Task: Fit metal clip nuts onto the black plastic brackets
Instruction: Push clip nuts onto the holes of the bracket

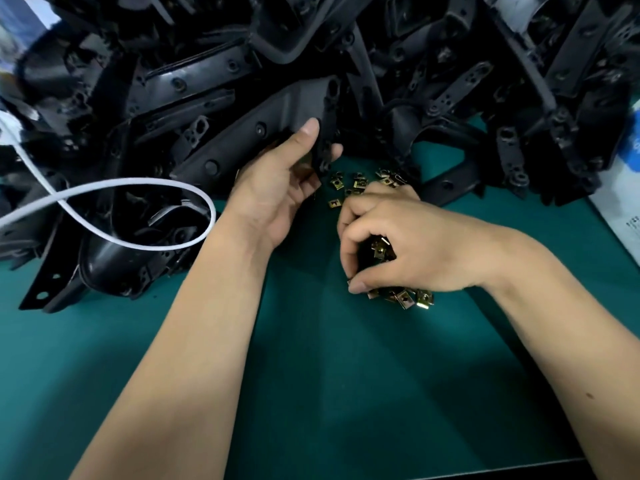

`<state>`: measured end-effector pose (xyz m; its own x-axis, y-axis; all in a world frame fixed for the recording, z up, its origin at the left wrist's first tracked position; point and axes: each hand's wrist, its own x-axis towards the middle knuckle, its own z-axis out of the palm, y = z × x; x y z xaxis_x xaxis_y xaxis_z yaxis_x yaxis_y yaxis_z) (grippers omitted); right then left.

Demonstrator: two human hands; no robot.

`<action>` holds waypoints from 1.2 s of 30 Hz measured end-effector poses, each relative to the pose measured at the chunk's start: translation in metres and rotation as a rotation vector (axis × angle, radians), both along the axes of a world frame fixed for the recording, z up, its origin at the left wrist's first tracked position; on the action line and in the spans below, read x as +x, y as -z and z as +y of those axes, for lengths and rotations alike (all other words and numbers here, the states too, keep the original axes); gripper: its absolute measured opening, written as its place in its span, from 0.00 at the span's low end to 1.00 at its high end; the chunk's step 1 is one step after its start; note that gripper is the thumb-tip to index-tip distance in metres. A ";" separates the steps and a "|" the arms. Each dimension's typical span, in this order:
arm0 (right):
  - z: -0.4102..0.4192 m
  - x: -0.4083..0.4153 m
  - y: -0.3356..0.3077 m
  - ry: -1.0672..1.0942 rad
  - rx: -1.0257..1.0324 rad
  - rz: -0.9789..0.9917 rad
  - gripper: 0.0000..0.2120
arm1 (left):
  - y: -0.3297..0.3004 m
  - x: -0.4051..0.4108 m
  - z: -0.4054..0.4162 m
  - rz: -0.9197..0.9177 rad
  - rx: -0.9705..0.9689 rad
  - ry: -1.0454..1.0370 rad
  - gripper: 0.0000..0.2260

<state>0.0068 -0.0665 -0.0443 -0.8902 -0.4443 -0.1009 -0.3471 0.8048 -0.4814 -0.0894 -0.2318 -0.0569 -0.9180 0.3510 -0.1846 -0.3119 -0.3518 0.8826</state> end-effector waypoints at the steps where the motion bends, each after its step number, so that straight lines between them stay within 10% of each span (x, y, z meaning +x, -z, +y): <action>1: 0.001 -0.001 0.001 0.012 -0.023 0.004 0.07 | 0.001 0.000 0.000 0.000 0.012 0.017 0.06; 12: 0.020 -0.020 0.020 0.413 -0.572 0.291 0.04 | 0.008 0.003 0.002 0.009 0.155 0.101 0.04; 18: 0.016 -0.017 0.016 0.440 -1.054 0.107 0.07 | 0.006 0.003 0.002 -0.047 0.151 0.072 0.04; 36: 0.010 -0.018 0.022 0.477 -0.928 0.053 0.06 | 0.007 0.002 0.001 -0.038 0.190 0.070 0.08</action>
<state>-0.0108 -0.0567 -0.0659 -0.9869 0.0716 0.1448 -0.1295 0.1857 -0.9740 -0.0869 -0.2310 -0.0642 -0.8839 0.4452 -0.1430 -0.3731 -0.4871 0.7896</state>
